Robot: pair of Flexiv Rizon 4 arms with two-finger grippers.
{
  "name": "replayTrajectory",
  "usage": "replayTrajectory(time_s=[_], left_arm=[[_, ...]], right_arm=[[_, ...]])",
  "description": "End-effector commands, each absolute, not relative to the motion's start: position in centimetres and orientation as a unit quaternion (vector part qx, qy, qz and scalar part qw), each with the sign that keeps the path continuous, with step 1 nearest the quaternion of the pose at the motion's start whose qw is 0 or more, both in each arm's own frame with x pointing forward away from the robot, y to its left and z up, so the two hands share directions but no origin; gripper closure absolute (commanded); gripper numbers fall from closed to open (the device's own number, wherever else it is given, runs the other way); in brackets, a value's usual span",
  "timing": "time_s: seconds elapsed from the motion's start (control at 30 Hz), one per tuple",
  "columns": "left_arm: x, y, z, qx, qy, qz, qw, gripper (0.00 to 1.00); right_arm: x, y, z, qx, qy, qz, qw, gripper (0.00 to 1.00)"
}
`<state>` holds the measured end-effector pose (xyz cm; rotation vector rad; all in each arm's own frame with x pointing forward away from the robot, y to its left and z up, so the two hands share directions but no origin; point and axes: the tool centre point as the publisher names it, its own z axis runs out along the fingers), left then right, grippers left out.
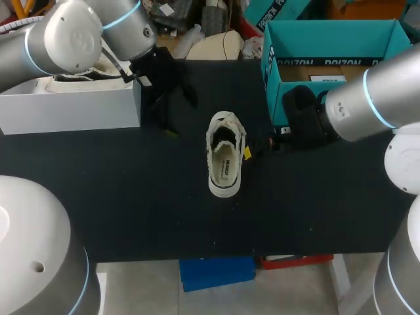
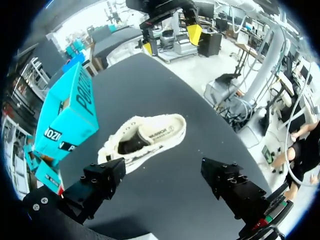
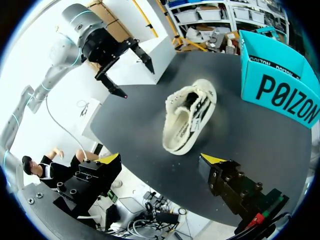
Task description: Take the shoe out of the shoebox, open the shoe tongue, remove and reinsert the insole, then place the shoe into the shoebox
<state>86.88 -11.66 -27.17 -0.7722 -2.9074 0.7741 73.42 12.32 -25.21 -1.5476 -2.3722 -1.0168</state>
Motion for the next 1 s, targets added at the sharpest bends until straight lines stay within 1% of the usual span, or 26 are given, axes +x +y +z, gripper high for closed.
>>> replayTrajectory(time_s=[0.03, 0.1, 0.13, 0.17, 0.27, 0.43, 0.73, 0.83, 0.9, 1.0], left_arm=[[85.5, -9.0, -26.4, -0.112, -0.952, 0.286, -0.001, 0.00], [84.9, -8.2, -26.5, -0.093, -0.948, 0.304, 0.010, 0.00], [84.7, -7.7, -26.8, -0.092, -0.950, 0.299, -0.005, 0.00], [84.6, -7.4, -27.0, -0.079, -0.947, 0.311, 0.007, 0.00], [84.1, -6.1, -27.5, -0.067, -0.942, 0.329, 0.009, 0.00], [83.9, -4.9, -27.8, -0.082, -0.937, 0.340, 0.002, 0.00], [84.0, -4.4, -27.8, -0.101, -0.929, 0.355, 0.005, 0.00], [84.0, -4.4, -27.8, -0.101, -0.929, 0.355, 0.005, 0.00], [84.0, -4.4, -27.8, -0.101, -0.929, 0.355, 0.005, 0.00], [84.0, -4.4, -27.8, -0.101, -0.929, 0.355, 0.005, 0.00]], right_arm=[[73.4, 12.5, -25.2, -0.514, -0.787, -0.336, 0.065, 0.00], [73.4, 12.5, -25.2, -0.514, -0.787, -0.336, 0.065, 0.00], [73.4, 12.5, -25.2, -0.514, -0.787, -0.336, 0.065, 0.00], [73.4, 12.5, -25.2, -0.514, -0.787, -0.336, 0.065, 0.00], [73.4, 12.5, -25.2, -0.514, -0.787, -0.336, 0.065, 0.00], [73.4, 12.5, -25.2, -0.514, -0.787, -0.336, 0.065, 0.00], [73.4, 12.5, -25.2, -0.514, -0.787, -0.336, 0.065, 0.00], [74.7, 13.3, -24.5, -0.530, -0.797, -0.277, 0.078, 0.00], [75.7, 14.1, -24.4, -0.553, -0.797, -0.222, 0.103, 0.00], [77.4, 15.4, -24.5, -0.582, -0.790, -0.152, 0.120, 0.00]])
